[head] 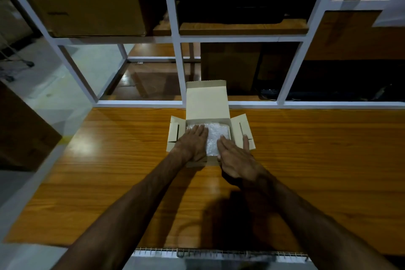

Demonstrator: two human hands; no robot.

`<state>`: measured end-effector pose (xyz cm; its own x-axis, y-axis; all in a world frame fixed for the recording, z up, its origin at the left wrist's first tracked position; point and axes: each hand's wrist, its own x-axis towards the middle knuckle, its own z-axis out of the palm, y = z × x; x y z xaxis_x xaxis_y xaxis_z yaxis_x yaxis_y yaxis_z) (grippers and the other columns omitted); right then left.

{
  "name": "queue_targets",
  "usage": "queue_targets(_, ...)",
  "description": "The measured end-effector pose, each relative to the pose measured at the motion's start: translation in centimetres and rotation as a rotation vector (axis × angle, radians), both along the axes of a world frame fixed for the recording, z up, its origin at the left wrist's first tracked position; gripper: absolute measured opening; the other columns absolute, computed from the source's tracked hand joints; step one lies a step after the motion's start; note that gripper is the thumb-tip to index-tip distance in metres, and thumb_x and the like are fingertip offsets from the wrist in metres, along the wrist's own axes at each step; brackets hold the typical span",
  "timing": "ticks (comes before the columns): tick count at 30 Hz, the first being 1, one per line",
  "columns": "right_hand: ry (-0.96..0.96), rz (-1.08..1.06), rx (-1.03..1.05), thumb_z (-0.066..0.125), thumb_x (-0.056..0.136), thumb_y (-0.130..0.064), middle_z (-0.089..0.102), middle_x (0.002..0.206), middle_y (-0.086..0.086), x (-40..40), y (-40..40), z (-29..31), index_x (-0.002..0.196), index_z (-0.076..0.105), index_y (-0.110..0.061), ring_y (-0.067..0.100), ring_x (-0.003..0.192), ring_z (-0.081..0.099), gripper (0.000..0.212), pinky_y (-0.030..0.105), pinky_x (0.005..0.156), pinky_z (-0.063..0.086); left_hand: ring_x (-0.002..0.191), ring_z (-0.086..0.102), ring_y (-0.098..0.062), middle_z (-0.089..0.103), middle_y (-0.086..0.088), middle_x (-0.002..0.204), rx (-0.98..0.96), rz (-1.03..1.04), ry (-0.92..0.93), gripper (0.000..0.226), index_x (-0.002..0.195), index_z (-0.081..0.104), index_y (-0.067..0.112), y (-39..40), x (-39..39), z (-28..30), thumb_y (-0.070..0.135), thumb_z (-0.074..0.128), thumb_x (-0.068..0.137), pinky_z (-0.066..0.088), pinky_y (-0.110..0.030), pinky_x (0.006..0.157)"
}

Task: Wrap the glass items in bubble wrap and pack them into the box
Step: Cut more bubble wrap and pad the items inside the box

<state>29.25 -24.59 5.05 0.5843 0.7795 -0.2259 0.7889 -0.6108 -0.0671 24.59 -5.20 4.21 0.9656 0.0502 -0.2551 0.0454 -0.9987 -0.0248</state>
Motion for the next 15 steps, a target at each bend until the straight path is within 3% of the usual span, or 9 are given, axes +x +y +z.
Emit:
queue_targets(5, 0.007, 0.013, 0.003, 0.051, 0.105, -0.032, 0.002, 0.175, 0.009, -0.1, -0.3, 0.6, 0.166, 0.007, -0.012, 0.025, 0.162, 0.007, 0.078, 0.072, 0.119, -0.016, 0.162, 0.008, -0.035, 0.006, -0.019, 0.175, 0.007, -0.036, -0.025, 0.092, 0.167, 0.005, 0.007, 0.7, 0.1, 0.4, 0.047, 0.058, 0.104, 0.011, -0.05, 0.13)
queue_targets(7, -0.025, 0.003, 0.111, 0.051, 0.104, -0.031, 0.012, 0.175, 0.008, -0.2, -1.6, 0.6, 0.165, 0.016, -0.014, 0.022, 0.161, 0.013, 0.072, 0.07, 0.122, -0.011, 0.162, 0.01, -0.035, 0.009, -0.018, 0.175, -0.014, -0.035, -0.03, 0.091, 0.167, 0.006, 0.009, 0.9, 0.0, 0.5, 0.046, 0.059, 0.103, 0.012, -0.05, 0.131)
queue_targets(11, -0.14, -0.24, 0.558, 0.052, 0.102, -0.024, 0.05, 0.154, 0.001, -0.8, -4.1, 0.2, 0.143, 0.057, -0.025, 0.018, 0.144, 0.042, 0.041, 0.057, 0.121, 0.021, 0.161, 0.011, -0.036, 0.011, -0.018, 0.174, -0.037, -0.038, -0.058, 0.089, 0.167, 0.01, 0.012, 1.0, -0.1, 0.4, 0.044, 0.061, 0.102, 0.014, -0.051, 0.13)
queue_targets(15, -0.07, -0.551, 0.891, 0.06, 0.1, -0.016, 0.051, 0.139, -0.001, -0.3, -4.1, -0.2, 0.136, 0.064, -0.023, 0.018, 0.127, 0.051, 0.037, 0.044, 0.102, 0.051, 0.161, 0.012, -0.035, 0.012, -0.016, 0.175, -0.107, -0.015, -0.125, 0.081, 0.167, 0.017, 0.018, 0.9, -0.7, 0.6, 0.046, 0.058, 0.103, 0.012, -0.051, 0.129)
